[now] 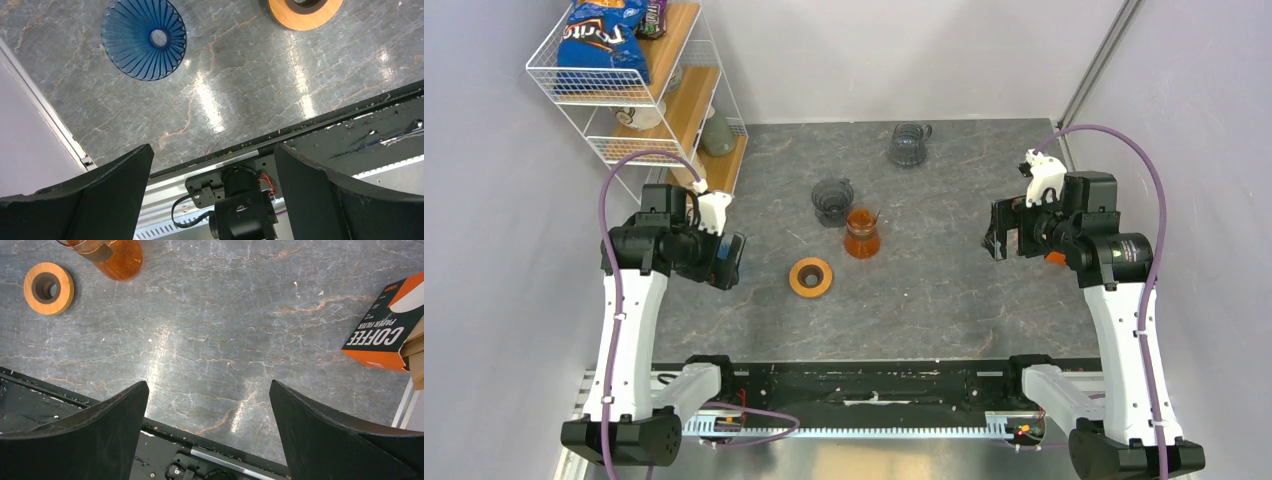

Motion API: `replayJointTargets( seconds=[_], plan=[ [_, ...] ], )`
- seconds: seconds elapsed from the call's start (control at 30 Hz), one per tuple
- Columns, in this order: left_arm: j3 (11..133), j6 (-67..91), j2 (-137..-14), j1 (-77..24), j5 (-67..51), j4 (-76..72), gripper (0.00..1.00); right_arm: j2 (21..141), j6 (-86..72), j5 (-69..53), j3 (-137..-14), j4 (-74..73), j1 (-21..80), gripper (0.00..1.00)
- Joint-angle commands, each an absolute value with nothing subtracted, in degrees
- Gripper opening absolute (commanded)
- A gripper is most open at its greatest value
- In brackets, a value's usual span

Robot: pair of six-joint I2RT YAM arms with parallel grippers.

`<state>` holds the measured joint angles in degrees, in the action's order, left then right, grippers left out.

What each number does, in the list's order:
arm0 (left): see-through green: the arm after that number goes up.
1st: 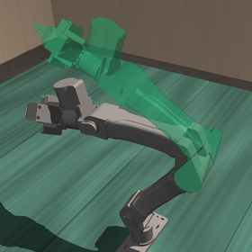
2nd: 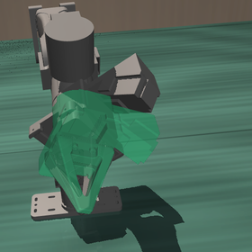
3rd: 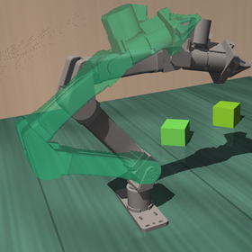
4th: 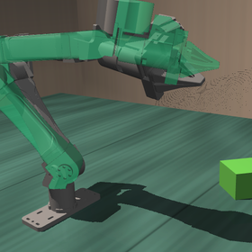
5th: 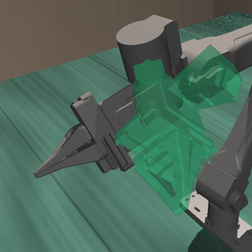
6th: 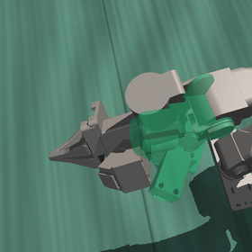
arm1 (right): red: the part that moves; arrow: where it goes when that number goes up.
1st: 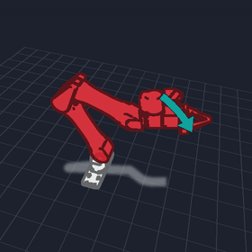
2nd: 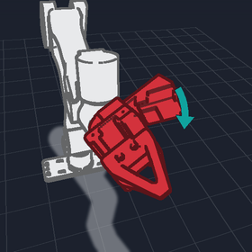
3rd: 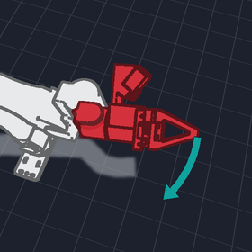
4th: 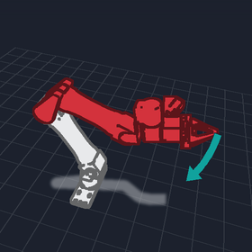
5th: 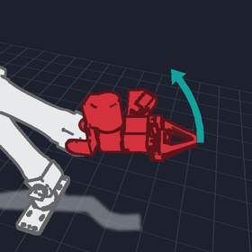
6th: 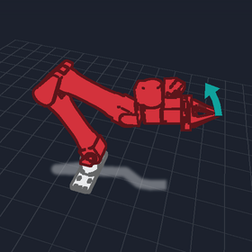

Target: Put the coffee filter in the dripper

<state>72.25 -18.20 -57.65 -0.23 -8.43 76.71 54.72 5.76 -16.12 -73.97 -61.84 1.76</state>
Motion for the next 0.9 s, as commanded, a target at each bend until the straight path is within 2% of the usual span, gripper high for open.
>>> replayJointTargets(
  seconds=[0.0,0.13,0.37,0.5,0.57,0.7,0.8,0.87],
  plan=[
    [75.9,-19.3,-59.5,-0.1,-13.2,76.6,1.0,54.5,4.7,-18.0,-75.6,-61.9,1.5,0.99],
    [84.7,-16.0,-67.5,-0.2,-23.3,77.2,1.0,55.8,5.1,-19.2,-77.4,-63.1,0.9,0.99],
    [93.5,-12.0,-78.3,-3.5,-43.5,66.7,1.0,64.5,8.5,-21.9,-88.3,-70.3,1.0,0.99],
    [102.7,-8.8,-89.8,-10.8,-40.1,65.0,1.0,69.6,9.1,-23.4,-92.0,-72.4,1.0,0.99],
    [107.8,-6.3,-95.8,-12.5,-43.8,67.4,0.94,72.4,7.2,-26.2,-92.0,-72.1,1.1,0.99],
    [104.3,5.4,-99.6,-13.7,-52.4,58.8,0.9,80.1,1.9,-35.1,-90.6,-68.4,1.1,0.99],
    [98.6,15.1,-99.8,-14.7,-53.1,46.1,0.87,88.3,-4.3,-42.6,-91.8,-64.5,1.0,0.99],
    [96.1,20.4,-100.8,-14.8,-51.4,39.4,0.81,93.1,-8.5,-44.6,-93.5,-60.3,1.1,0.99]
  ],
)
